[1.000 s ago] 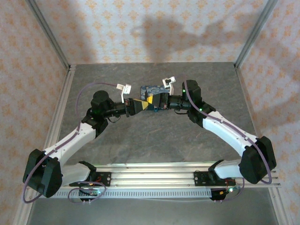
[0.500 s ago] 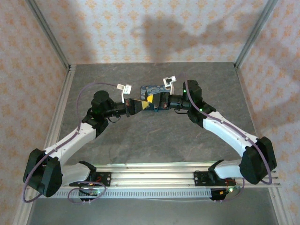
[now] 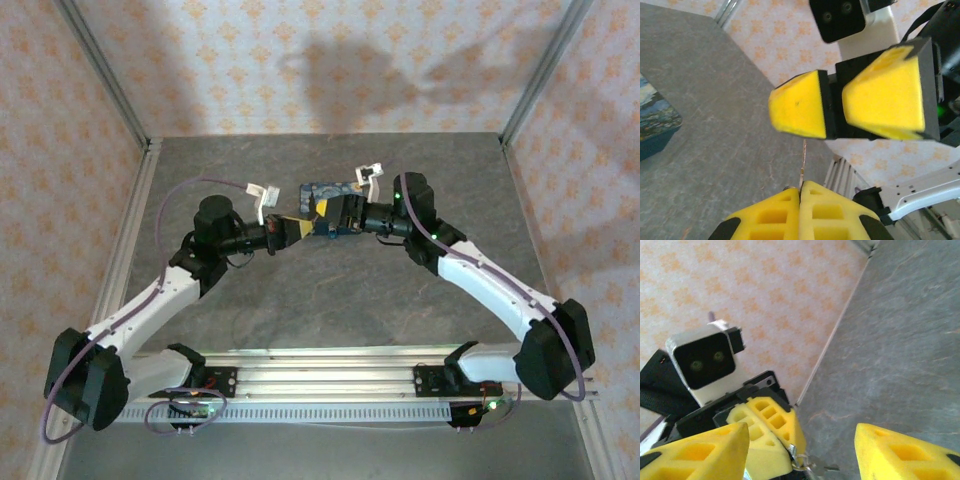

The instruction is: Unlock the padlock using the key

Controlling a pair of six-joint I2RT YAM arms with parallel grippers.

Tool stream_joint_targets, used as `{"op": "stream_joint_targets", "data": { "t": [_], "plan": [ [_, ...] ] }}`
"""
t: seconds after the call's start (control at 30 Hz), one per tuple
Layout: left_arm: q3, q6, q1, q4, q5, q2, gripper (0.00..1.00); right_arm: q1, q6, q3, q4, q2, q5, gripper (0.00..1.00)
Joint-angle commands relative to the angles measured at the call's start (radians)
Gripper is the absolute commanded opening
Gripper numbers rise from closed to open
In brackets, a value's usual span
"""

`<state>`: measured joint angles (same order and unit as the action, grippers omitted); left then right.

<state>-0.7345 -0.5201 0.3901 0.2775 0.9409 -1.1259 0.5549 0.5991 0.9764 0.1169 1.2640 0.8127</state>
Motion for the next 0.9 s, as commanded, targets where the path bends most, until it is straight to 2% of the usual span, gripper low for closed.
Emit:
{"op": "stream_joint_targets", "data": {
  "t": [0.0,0.07,0.13,0.2,0.33,0.4,0.6,0.73,0.87],
  "plan": [
    [-0.030,0.112,-0.013,-0.140,-0.063,0.022,0.00,-0.016,-0.060,0.034,-0.171,-0.040,-0.185,0.60],
    [-0.040,0.146,-0.021,-0.206,-0.105,0.018,0.00,-0.016,-0.083,0.049,-0.274,-0.032,-0.306,0.57],
    [-0.062,0.190,-0.029,-0.300,-0.181,0.008,0.00,-0.014,-0.113,0.047,-0.338,-0.001,-0.394,0.47],
    [-0.085,0.220,-0.036,-0.371,-0.252,-0.011,0.00,0.003,-0.119,0.040,-0.371,0.042,-0.480,0.44],
    [-0.145,0.255,-0.044,-0.467,-0.380,-0.070,0.00,0.086,-0.139,0.034,-0.380,0.148,-0.684,0.48],
    [-0.174,0.259,-0.046,-0.490,-0.435,-0.100,0.00,0.117,-0.143,0.034,-0.358,0.206,-0.741,0.52],
    [-0.244,0.236,-0.079,-0.488,-0.502,-0.203,0.00,0.177,-0.140,0.054,-0.269,0.362,-0.883,0.56],
    [-0.286,0.187,-0.120,-0.443,-0.485,-0.281,0.00,0.220,-0.161,0.084,-0.215,0.461,-0.993,0.60],
    [-0.333,0.171,-0.146,-0.422,-0.463,-0.346,0.00,0.230,-0.162,0.120,-0.198,0.535,-1.045,0.60]
  ]
}}
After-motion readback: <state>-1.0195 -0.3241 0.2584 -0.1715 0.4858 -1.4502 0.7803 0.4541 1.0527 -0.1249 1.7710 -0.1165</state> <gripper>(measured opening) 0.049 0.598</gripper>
